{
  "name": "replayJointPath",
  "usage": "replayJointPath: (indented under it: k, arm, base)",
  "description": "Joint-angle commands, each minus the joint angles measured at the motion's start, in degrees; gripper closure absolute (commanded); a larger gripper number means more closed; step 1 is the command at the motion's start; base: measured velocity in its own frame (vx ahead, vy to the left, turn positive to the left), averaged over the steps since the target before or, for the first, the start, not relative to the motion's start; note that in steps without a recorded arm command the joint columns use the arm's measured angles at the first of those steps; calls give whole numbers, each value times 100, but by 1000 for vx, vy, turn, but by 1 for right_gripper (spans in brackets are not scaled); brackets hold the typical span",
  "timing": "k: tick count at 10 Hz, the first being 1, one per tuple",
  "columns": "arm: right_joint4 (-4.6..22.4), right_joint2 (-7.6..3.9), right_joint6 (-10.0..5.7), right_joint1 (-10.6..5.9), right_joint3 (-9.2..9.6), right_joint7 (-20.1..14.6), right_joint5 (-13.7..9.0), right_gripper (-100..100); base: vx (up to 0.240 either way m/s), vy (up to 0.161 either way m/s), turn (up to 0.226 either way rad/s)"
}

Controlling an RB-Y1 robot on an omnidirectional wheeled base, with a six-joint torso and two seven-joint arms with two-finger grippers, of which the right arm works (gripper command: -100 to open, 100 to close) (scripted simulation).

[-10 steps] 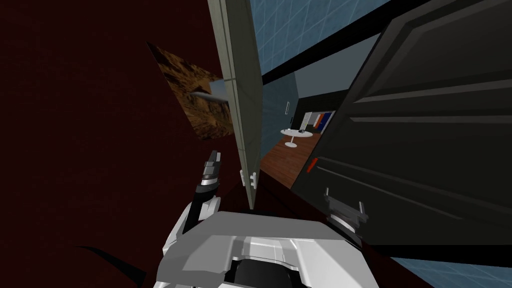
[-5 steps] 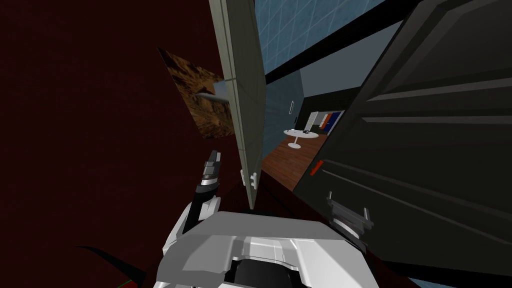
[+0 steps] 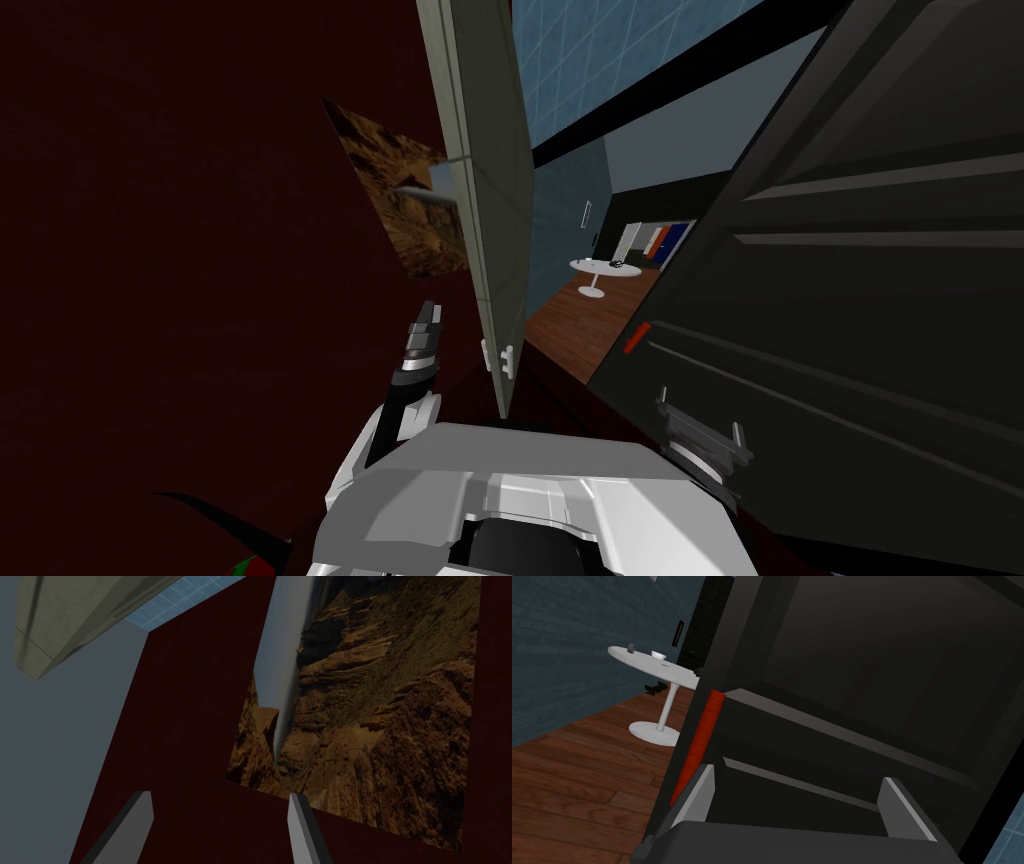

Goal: Pull the door open

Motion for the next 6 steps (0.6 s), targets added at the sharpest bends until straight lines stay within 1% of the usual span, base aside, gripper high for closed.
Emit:
replayJointPath:
  k: [1,3,5,6]
  arm:
    - [0,0,1,0,0,1,0,-100]
    - [0,0,1,0,0,1,0,-100]
    - [0,0,1,0,0,1,0,-100]
    - [163,5,6,-93,-10,-99,-52,-100]
  base:
    - [2,8,5]
    - [-1,5,-14]
    - [0,-14,14]
    - [-1,-48,101]
